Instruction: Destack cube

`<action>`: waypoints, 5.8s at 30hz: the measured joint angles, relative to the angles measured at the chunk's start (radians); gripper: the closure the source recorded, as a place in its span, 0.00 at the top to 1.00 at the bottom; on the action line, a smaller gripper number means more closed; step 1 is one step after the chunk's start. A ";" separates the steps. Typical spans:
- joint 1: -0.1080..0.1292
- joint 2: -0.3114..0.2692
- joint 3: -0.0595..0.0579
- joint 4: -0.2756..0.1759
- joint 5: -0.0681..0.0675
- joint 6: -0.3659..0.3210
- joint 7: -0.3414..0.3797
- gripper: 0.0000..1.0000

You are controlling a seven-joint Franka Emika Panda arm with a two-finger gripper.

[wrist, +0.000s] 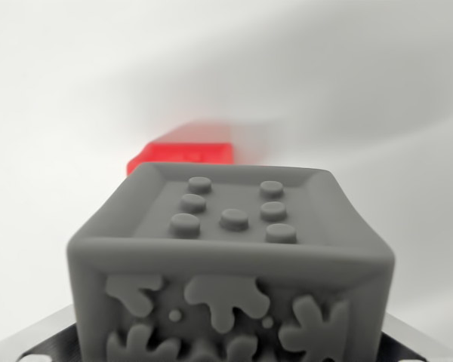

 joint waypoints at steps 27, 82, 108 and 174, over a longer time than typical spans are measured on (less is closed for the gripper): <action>-0.069 0.056 -0.024 0.027 0.012 0.029 -0.023 0.00; -0.229 0.199 -0.045 0.141 0.032 0.058 -0.056 0.00; -0.288 0.294 -0.043 0.205 0.036 0.089 -0.060 0.00; -0.298 0.411 -0.032 0.238 0.036 0.174 -0.060 1.00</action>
